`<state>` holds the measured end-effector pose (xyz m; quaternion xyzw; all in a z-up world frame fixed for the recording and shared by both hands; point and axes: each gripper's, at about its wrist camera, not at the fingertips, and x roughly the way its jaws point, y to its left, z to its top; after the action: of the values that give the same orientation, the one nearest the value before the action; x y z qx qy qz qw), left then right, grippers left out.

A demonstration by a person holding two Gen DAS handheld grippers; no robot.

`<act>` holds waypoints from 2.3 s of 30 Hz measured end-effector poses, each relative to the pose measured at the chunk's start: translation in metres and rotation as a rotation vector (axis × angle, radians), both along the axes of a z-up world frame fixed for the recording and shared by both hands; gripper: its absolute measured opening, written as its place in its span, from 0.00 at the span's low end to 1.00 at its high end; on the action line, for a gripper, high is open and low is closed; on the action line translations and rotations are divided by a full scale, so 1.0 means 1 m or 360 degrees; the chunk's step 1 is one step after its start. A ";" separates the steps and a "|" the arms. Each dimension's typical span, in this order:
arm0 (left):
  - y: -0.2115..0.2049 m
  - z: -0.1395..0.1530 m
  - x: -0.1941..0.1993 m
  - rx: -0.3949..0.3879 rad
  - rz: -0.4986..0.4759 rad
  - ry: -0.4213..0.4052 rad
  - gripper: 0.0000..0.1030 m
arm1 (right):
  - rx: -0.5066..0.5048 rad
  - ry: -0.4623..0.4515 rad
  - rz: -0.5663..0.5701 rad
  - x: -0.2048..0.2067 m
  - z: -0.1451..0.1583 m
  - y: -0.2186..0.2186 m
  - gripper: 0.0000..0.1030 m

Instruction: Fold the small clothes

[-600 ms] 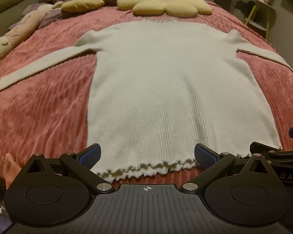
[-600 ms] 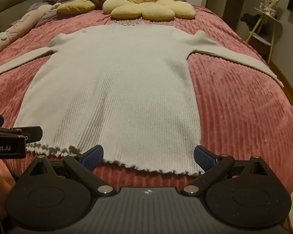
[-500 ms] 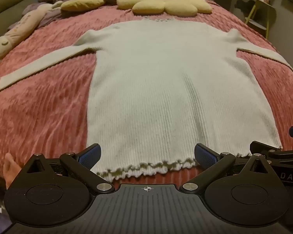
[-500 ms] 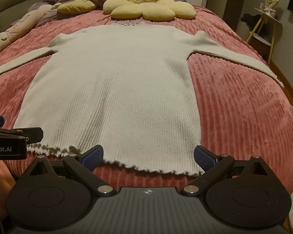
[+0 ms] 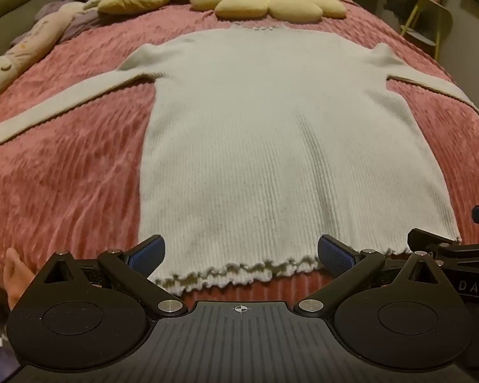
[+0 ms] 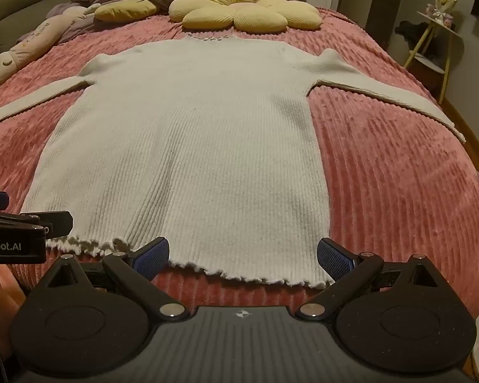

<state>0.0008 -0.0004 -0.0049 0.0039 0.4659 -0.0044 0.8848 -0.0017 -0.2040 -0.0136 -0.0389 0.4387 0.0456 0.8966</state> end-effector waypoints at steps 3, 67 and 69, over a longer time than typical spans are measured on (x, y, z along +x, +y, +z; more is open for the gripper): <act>0.000 0.000 0.000 -0.0001 -0.0001 0.0001 1.00 | 0.0004 -0.0001 -0.0001 0.000 0.000 0.000 0.96; -0.004 -0.003 0.001 -0.0016 -0.0005 0.0030 1.00 | 0.0033 -0.0033 -0.0015 -0.001 0.000 -0.003 0.96; -0.004 -0.003 0.001 -0.0015 -0.0004 0.0030 1.00 | 0.0035 -0.0033 -0.0007 -0.002 0.000 -0.002 0.96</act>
<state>0.0015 -0.0040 -0.0078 0.0002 0.4741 -0.0077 0.8804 -0.0035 -0.2062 -0.0138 -0.0287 0.4289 0.0481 0.9016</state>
